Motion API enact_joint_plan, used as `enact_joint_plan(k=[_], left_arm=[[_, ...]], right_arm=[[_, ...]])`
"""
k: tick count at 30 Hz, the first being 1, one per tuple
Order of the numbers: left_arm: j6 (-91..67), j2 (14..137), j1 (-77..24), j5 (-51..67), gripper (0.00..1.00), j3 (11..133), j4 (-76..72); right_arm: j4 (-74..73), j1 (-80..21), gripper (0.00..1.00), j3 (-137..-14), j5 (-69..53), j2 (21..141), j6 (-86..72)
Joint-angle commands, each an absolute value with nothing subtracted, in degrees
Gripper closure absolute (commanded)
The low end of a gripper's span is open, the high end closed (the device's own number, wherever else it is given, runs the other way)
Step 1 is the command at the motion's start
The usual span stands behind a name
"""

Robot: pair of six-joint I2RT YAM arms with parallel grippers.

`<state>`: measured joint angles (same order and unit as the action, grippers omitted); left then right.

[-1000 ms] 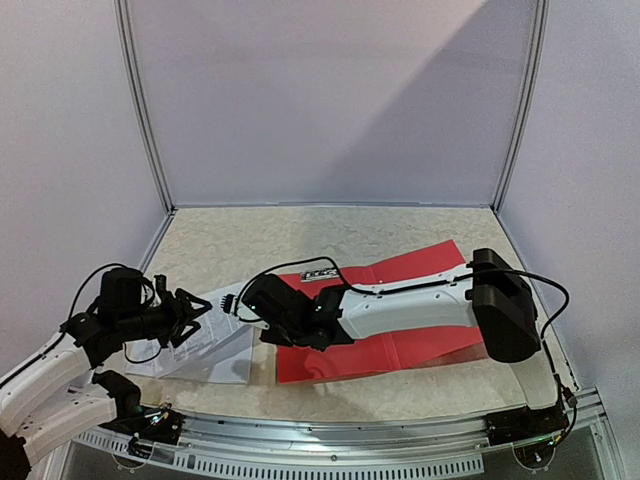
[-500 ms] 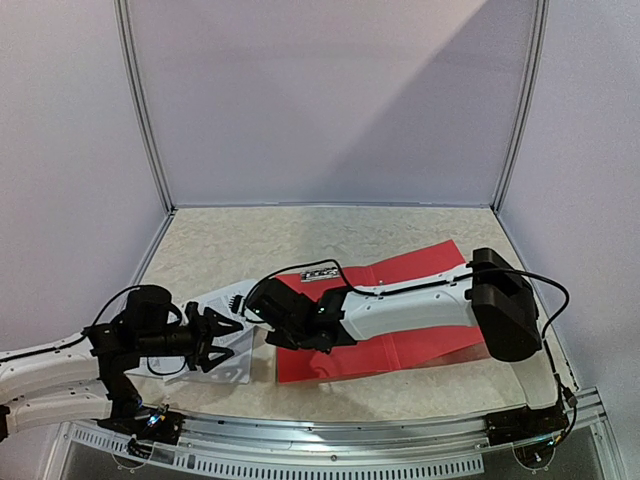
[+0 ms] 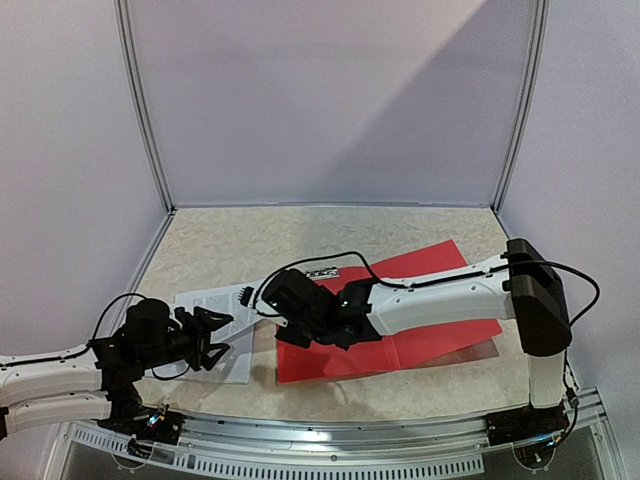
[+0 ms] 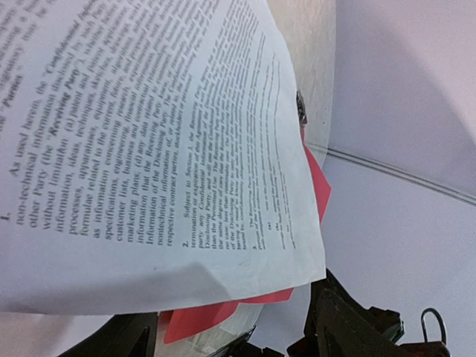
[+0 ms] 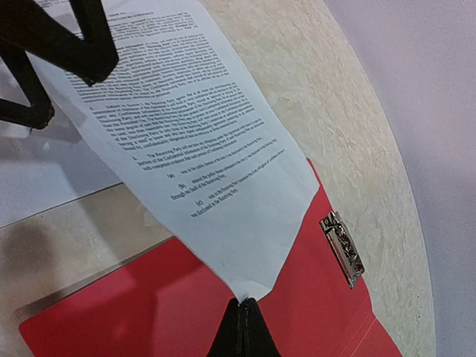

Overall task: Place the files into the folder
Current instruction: Pass from the right arm to the left, then pass from the left arm to the right

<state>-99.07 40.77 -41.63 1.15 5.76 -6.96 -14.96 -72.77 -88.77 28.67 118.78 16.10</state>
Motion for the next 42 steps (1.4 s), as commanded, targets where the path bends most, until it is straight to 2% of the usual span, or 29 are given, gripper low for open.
enact_joint_plan(k=[1,7,18,24,29,35,39,42], left_arm=[[-100.29,42.19,-42.45,-4.05,0.26,4.88,-10.78],[-99.20,48.33,-42.41,-6.30,0.27,6.63,-14.01],[-93.56,49.98,-42.36,-13.55,0.47,11.69,-9.81],[-93.40,49.08,-41.03,-15.79,0.63,11.41,-5.82],[-94.58,51.04,-39.20,-14.25,0.64,9.77,-7.88],[-94.13,52.52,-37.84,-15.80,0.71,9.17,-9.03],[-91.77,53.24,-35.26,-15.48,0.83,8.40,-9.59],[-87.74,52.91,-33.27,-14.93,1.00,8.62,-8.97]], right_arm=[[-14.48,-74.42,1.00,-86.81,25.14,115.57,12.93],[-15.66,-78.40,1.00,-87.28,23.01,116.71,12.17],[-16.14,-83.97,1.00,-89.23,18.73,118.62,10.65],[-15.73,-83.87,0.99,-88.14,17.40,117.79,7.81],[-14.98,-81.70,0.95,-84.51,16.10,113.71,6.03],[-11.92,-77.05,0.93,-77.41,12.99,107.07,1.82],[-10.74,-75.26,0.92,-73.70,12.95,103.72,0.31],[-11.00,-74.00,0.91,-71.77,13.26,101.62,-1.12]])
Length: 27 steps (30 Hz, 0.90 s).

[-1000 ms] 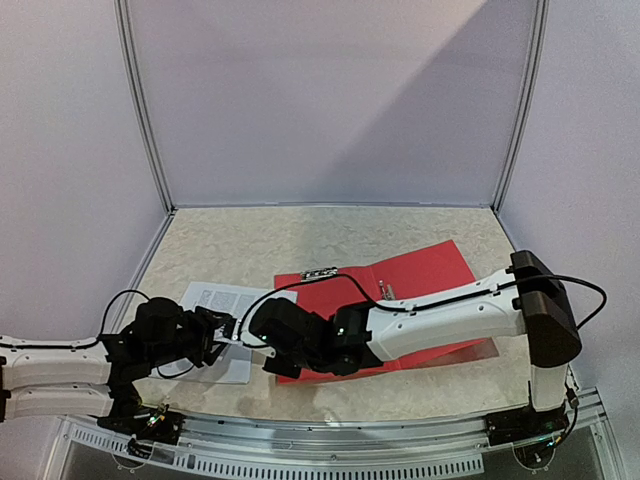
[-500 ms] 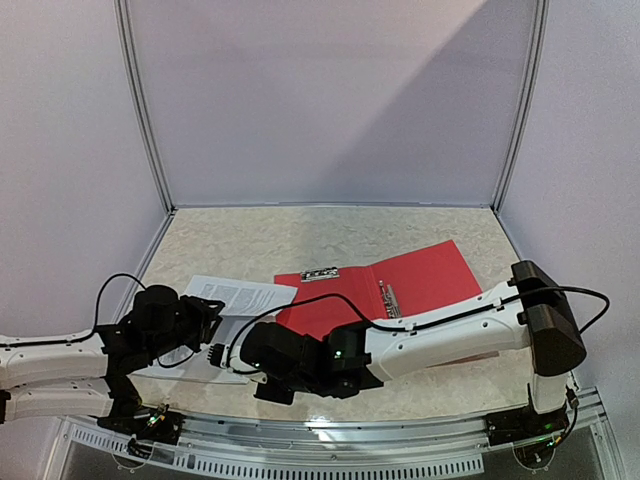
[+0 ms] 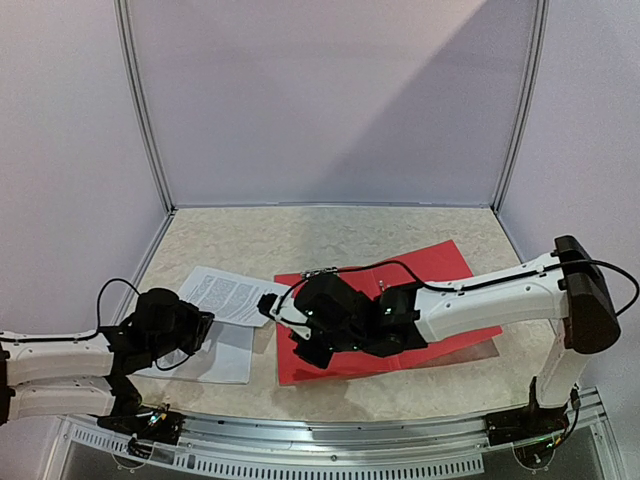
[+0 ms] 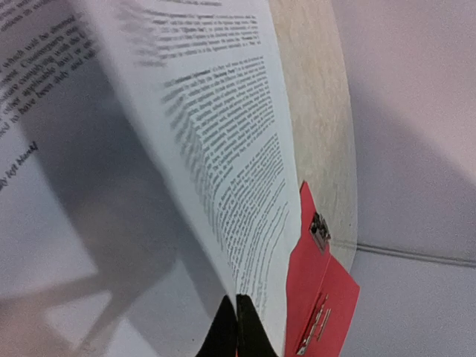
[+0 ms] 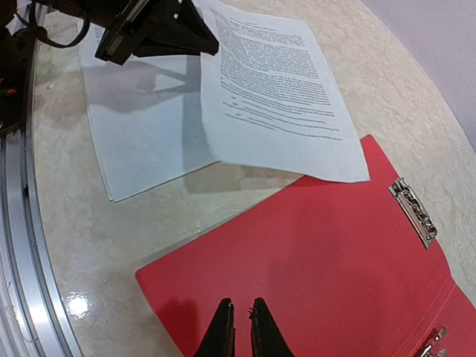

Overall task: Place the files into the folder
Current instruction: Pass from the left arm to the right

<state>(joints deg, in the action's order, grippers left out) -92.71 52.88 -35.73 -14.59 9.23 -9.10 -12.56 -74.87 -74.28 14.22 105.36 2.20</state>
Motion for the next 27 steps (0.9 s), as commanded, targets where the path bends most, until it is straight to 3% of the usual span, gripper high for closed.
enact_joint_plan(k=[1,6,13,18,24,27], left_arm=[[-85.96,52.80,-32.70,-14.86,1.00,9.20,-8.39],[-66.89,54.72,-30.87,-15.84,1.00,20.44,-2.48],[-34.38,68.71,-32.27,-6.14,1.00,46.75,11.24],[-24.01,67.41,-35.98,-2.91,1.00,54.43,10.88],[-13.81,68.99,-39.47,13.85,1.00,61.73,14.10],[-10.72,70.62,-43.29,16.16,1.00,63.84,17.83]], right_arm=[[-11.06,-73.15,0.90,-71.01,13.16,101.04,-1.73],[-10.56,-66.60,0.82,-65.93,7.73,95.39,-6.05],[-8.11,-59.95,0.33,-58.85,-1.98,84.60,-8.36],[-5.44,-53.24,0.24,-54.50,-8.63,79.02,-11.27],[-2.94,-44.94,0.19,-51.26,-15.78,74.13,-15.07],[-3.67,-41.73,0.02,-52.28,-22.09,74.84,-15.14]])
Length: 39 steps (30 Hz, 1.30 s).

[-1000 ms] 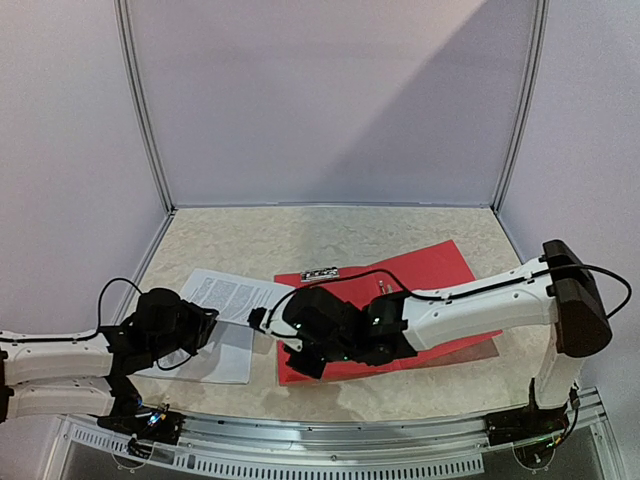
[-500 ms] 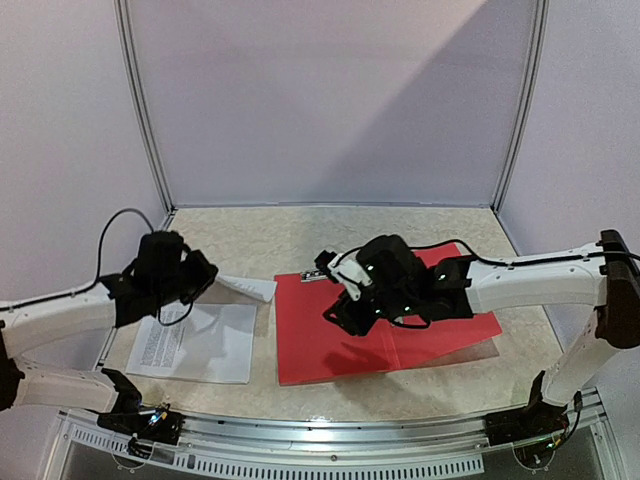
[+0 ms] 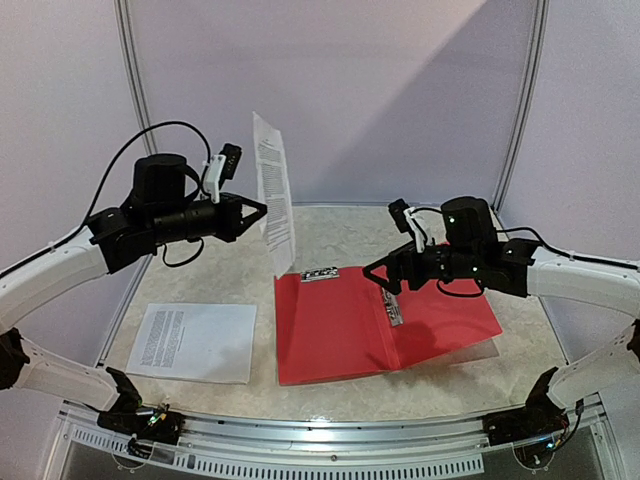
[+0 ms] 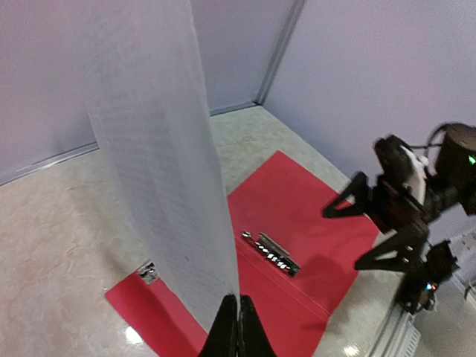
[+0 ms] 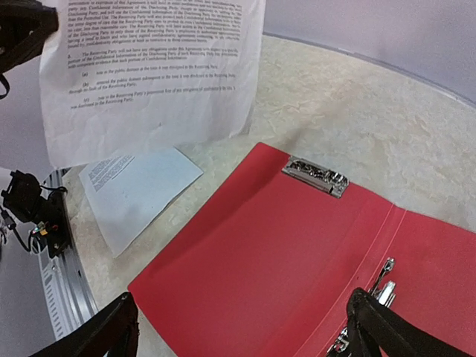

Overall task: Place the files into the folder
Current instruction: Pass from the left arm to the right

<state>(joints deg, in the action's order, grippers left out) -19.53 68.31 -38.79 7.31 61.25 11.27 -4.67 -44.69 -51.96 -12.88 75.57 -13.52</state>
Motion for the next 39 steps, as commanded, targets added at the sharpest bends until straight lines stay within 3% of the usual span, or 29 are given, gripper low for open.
enact_joint_plan(k=[1,8,11,18,29,39], left_arm=[[-9.50,71.12,-45.03,16.52,1.00,64.33,19.09],[-4.70,71.18,-50.86,18.04,1.00,65.67,24.26],[-4.96,70.40,-51.64,19.23,1.00,66.00,24.47],[-6.31,68.11,-52.03,21.80,1.00,64.19,21.84],[-7.96,66.79,-51.94,22.45,1.00,61.42,17.62],[-9.20,65.34,-51.94,24.83,1.00,61.61,16.77]], right_arm=[[-3.72,-40.98,0.01,-52.47,-23.68,75.39,-15.19],[7.10,-36.49,0.01,-46.26,-29.63,72.73,-15.03],[13.02,-31.91,0.02,-44.76,-38.70,73.98,-21.57],[29.91,-31.44,0.04,-36.99,-41.37,74.31,-29.66],[53.35,-31.49,0.22,-31.71,-50.22,78.36,-41.98],[50.14,-31.47,0.20,-34.02,-43.46,83.63,-38.92]])
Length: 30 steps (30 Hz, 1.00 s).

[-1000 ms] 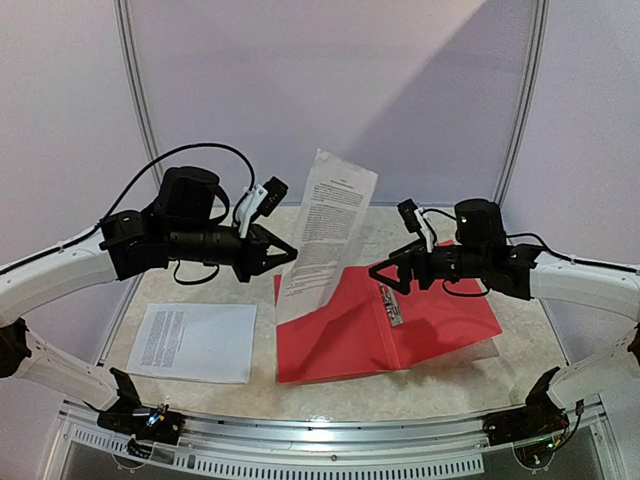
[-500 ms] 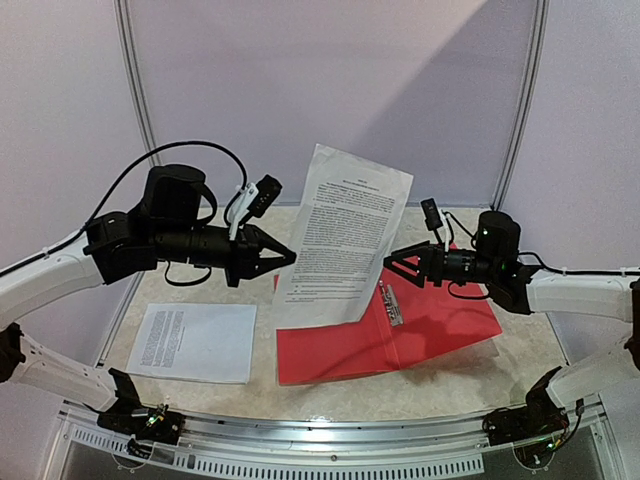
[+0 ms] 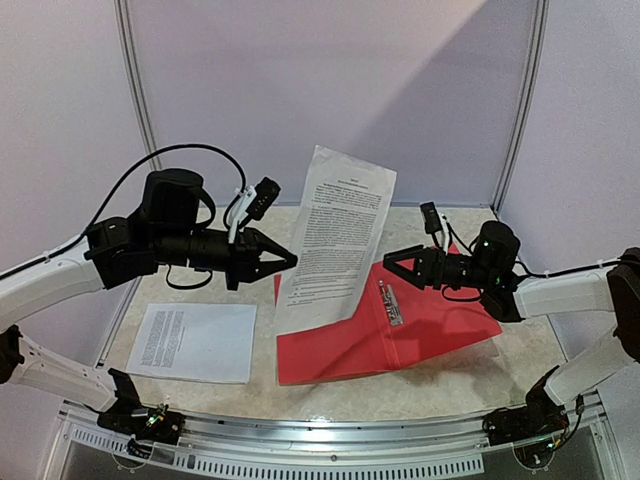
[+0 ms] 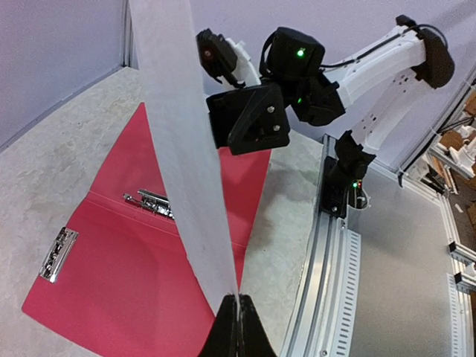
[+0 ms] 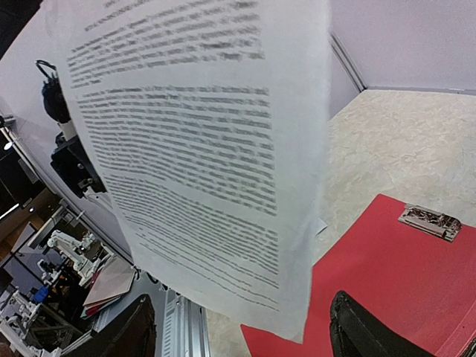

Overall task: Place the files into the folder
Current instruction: Pass from the left arm to the right

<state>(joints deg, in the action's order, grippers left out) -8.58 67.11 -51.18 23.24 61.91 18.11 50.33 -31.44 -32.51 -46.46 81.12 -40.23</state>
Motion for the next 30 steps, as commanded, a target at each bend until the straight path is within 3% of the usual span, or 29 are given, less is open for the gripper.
enact_joint_plan(k=[1,11,24,30], left_arm=[[-9.29,65.25,-51.94,25.13,1.00,61.69,16.73],[-9.80,65.64,-51.97,26.16,1.00,61.83,16.85],[-11.71,66.54,-50.15,17.72,1.00,60.49,15.92],[-12.52,68.30,-49.66,18.72,1.00,60.33,16.37]], right_arm=[[50.03,-31.48,0.20,-34.28,-43.09,84.17,-38.66],[62.82,-33.65,0.19,-37.21,-51.67,89.68,-43.78],[72.37,-34.45,0.82,-33.04,-54.56,89.05,-51.88],[67.70,-34.19,0.92,-33.62,-51.41,88.53,-51.37]])
